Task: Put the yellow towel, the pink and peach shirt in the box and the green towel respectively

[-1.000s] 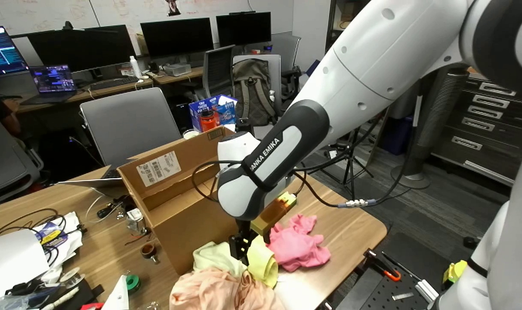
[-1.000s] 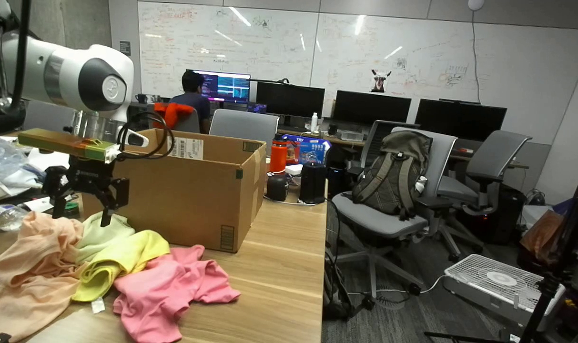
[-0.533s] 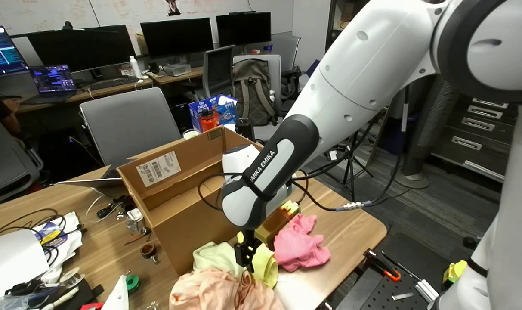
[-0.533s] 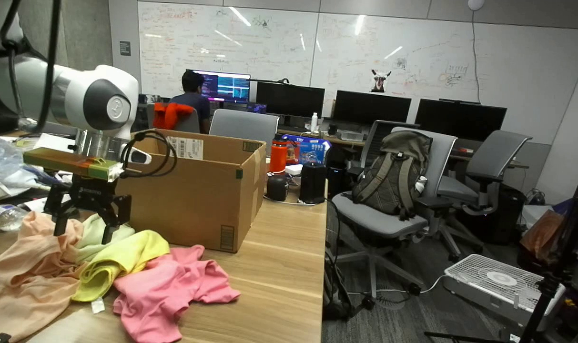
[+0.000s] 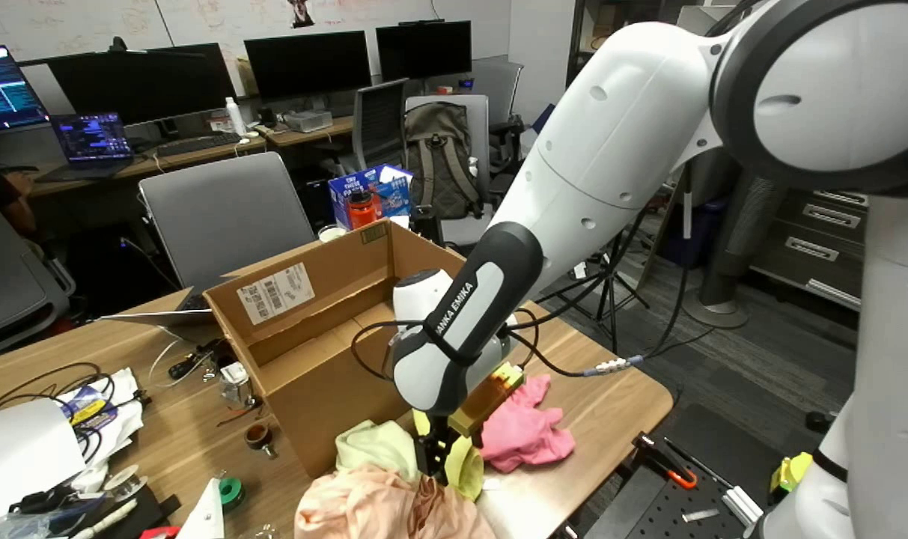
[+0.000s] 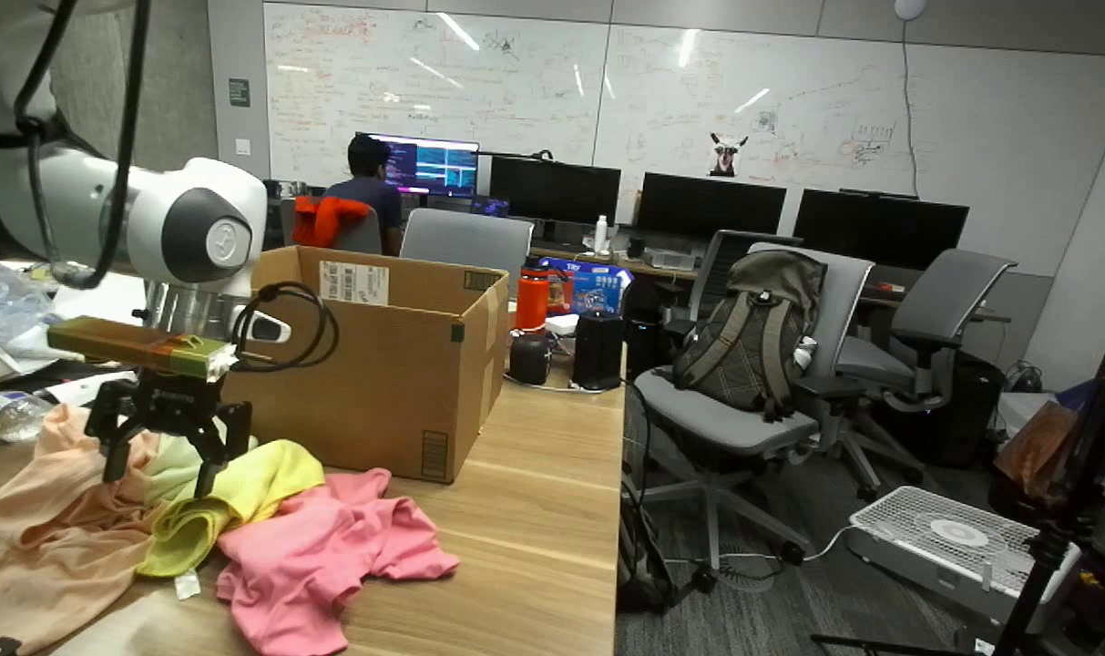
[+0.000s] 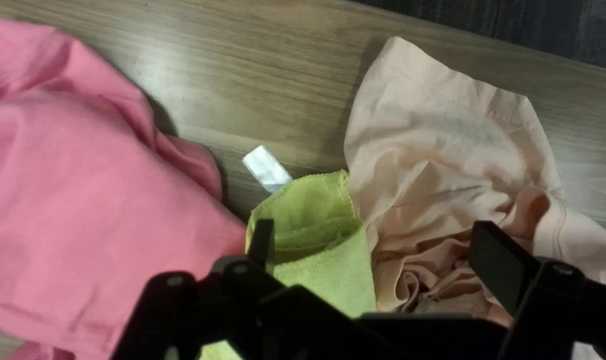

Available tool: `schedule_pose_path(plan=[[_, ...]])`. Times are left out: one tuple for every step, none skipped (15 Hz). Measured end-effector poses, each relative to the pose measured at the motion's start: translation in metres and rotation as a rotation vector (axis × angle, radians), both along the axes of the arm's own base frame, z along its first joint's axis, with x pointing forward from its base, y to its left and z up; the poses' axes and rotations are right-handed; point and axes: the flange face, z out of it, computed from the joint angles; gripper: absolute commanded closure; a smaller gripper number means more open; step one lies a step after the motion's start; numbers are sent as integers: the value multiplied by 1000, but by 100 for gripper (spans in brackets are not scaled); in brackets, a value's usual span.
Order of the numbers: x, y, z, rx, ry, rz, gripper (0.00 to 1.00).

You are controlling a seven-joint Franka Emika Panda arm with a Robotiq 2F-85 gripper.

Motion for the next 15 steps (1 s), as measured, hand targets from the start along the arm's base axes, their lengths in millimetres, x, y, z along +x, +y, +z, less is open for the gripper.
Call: schedule_pose_path(plan=[[0,-2,-3,-5,1,2,0],[1,-5,-6,-10,0,3,0],[2,-8,-9,-14,-2,4,0],[2,-11,-11,-18,-3,5,0],[3,-12,-13,-20,-4,5,0],[3,-13,-15,-20,-7,3,0],[3,-13,-16,-18,-10,3,0],[4,-12,-17,-16,-14,4,0],[5,-10,-17,-12,-21,7,0],[7,-7,-17,-8,-28,11,0],[8,-4,-15,-3,-35,17,0],[10,-1,-13,1,-42,22,0],[12,2,-12,5,-48,27,0],[14,5,-11,8,-53,30,0],[16,6,-11,8,-57,35,0]])
